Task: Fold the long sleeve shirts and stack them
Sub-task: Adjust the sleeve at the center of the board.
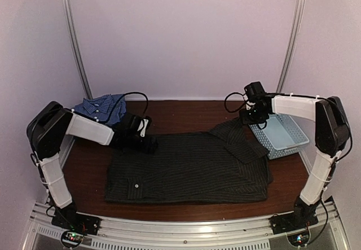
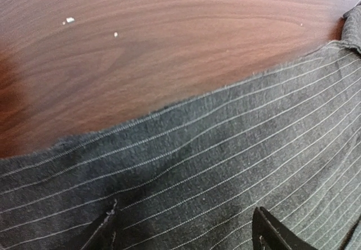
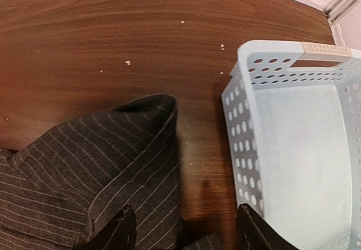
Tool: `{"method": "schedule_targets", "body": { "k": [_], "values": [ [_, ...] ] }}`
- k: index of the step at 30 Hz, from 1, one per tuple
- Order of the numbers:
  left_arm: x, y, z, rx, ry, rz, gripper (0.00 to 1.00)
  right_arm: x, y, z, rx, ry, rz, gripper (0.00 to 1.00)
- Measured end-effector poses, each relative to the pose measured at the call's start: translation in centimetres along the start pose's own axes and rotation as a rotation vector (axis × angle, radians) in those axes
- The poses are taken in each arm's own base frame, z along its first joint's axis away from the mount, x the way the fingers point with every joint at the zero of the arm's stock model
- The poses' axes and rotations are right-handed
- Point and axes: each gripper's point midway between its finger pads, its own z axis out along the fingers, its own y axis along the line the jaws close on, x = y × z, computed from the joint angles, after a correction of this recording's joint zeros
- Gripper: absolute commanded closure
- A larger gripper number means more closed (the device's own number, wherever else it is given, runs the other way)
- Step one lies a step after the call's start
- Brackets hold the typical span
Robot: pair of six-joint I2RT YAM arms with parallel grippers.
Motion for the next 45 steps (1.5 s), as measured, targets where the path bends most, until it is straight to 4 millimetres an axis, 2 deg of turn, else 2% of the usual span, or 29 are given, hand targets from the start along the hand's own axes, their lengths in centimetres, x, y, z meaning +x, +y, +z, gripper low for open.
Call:
{"method": "schedule_targets", "body": {
  "k": [5,9,13,18,23,28,31,35,37,39,45],
  "values": [
    [-1.7,0.7,-1.1,0.010,-0.016,-0.010,0.19,1.0,2.6,-0.6,-0.065,-0.014,-0.035,0.39],
    [-3.4,1.9,-1.5,-0.006,-0.013,-0.035,0.19,1.1,2.7,-0.6,-0.053,-0.019,-0.041,0.39],
    [-7.0,2.4,-2.7,-0.021,-0.026,-0.050,0.19,1.0,2.6,-0.6,-0.045,-0.023,-0.039,0.39],
    [-11.8,2.8,-4.7,-0.005,-0.052,-0.042,0.20,1.1,3.6,-0.2,-0.104,-0.034,-0.012,0.39],
    [-14.1,4.5,-5.8,0.003,-0.038,-0.013,0.20,1.3,4.4,1.7,-0.113,-0.028,0.033,0.38],
    [-13.1,5.5,-5.1,0.011,0.020,0.051,0.20,1.2,4.9,4.8,-0.084,-0.003,0.064,0.38],
    [-11.5,5.8,-3.4,0.016,0.078,0.080,0.20,1.5,4.8,6.1,-0.060,0.011,0.073,0.38],
    [-8.7,6.3,-0.9,0.018,0.161,0.106,0.20,1.6,4.2,6.6,-0.029,0.012,0.081,0.43],
    [-7.7,6.5,-0.3,0.018,0.192,0.121,0.20,1.4,4.0,6.6,-0.019,0.007,0.084,0.48],
    [-7.4,6.6,-0.1,0.016,0.203,0.139,0.20,1.2,3.5,6.7,-0.002,0.001,0.089,0.58],
    [-7.9,7.0,0.0,0.016,0.194,0.189,0.20,0.5,2.4,6.6,0.036,-0.014,0.095,0.85]
  ]
}}
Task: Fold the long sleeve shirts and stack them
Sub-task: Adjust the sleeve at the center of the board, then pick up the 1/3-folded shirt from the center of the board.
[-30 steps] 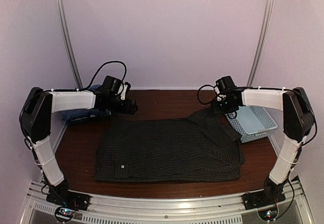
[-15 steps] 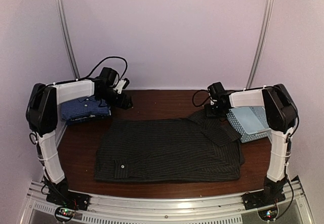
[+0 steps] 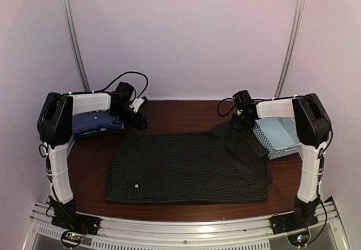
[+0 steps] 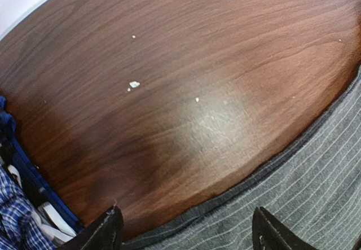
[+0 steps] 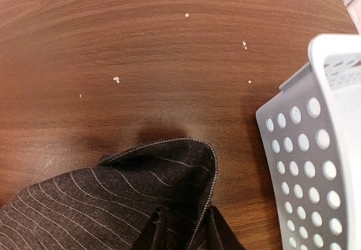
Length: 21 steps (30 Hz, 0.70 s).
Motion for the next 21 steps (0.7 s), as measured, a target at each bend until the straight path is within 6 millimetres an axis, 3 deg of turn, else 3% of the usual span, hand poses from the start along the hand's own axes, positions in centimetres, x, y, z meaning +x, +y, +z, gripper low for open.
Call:
{"method": "schedule_targets", "body": {
  "k": [2,6,15,21],
  "values": [
    [-0.3,0.3,0.2,-0.006,-0.002,0.016,0.20,0.0,-0.4,0.0,0.016,0.002,0.001,0.92],
    [-0.1,0.8,0.7,-0.024,0.010,0.044,0.20,0.0,-1.2,0.1,0.046,0.004,-0.001,0.98],
    [0.5,0.7,0.7,-0.015,0.039,0.161,0.20,0.6,-3.8,-0.5,0.095,0.025,0.016,1.00],
    [0.9,0.5,1.1,0.064,0.073,0.231,0.20,0.1,-4.2,-1.6,0.085,0.025,0.015,1.00]
  ]
}}
